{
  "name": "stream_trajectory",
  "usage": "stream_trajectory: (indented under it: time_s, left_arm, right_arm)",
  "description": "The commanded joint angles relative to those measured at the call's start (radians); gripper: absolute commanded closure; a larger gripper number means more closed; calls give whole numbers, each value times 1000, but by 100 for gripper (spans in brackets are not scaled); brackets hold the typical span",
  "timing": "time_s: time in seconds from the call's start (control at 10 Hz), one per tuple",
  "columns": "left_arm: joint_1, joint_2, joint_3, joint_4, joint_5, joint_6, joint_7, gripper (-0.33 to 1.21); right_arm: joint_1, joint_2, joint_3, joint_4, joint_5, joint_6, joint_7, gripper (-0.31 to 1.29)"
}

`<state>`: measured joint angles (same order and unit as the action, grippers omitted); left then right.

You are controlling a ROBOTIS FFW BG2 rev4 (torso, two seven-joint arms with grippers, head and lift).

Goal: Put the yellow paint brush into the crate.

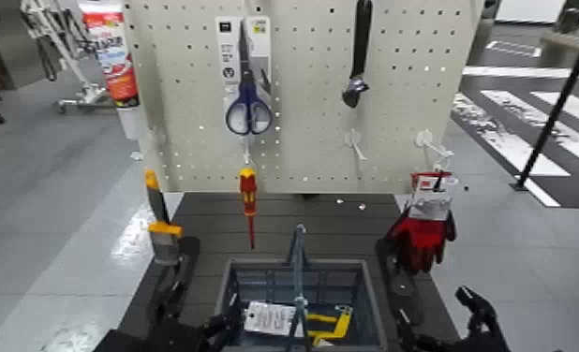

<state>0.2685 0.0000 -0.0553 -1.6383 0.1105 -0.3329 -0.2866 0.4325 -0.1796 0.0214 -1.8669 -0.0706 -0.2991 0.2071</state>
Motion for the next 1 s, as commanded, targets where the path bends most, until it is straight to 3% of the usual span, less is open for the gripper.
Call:
stream_trajectory:
  time_s: [0.1,1.0]
  left_arm:
    - [-15,-41,60,-5,28,41,-37,18]
    - [-118,11,288,-32,69,252,-258,20]
  right_arm:
    - [0,0,0,0,0,0,0,15]
    - [-1,6,0,0,2,6,2,15]
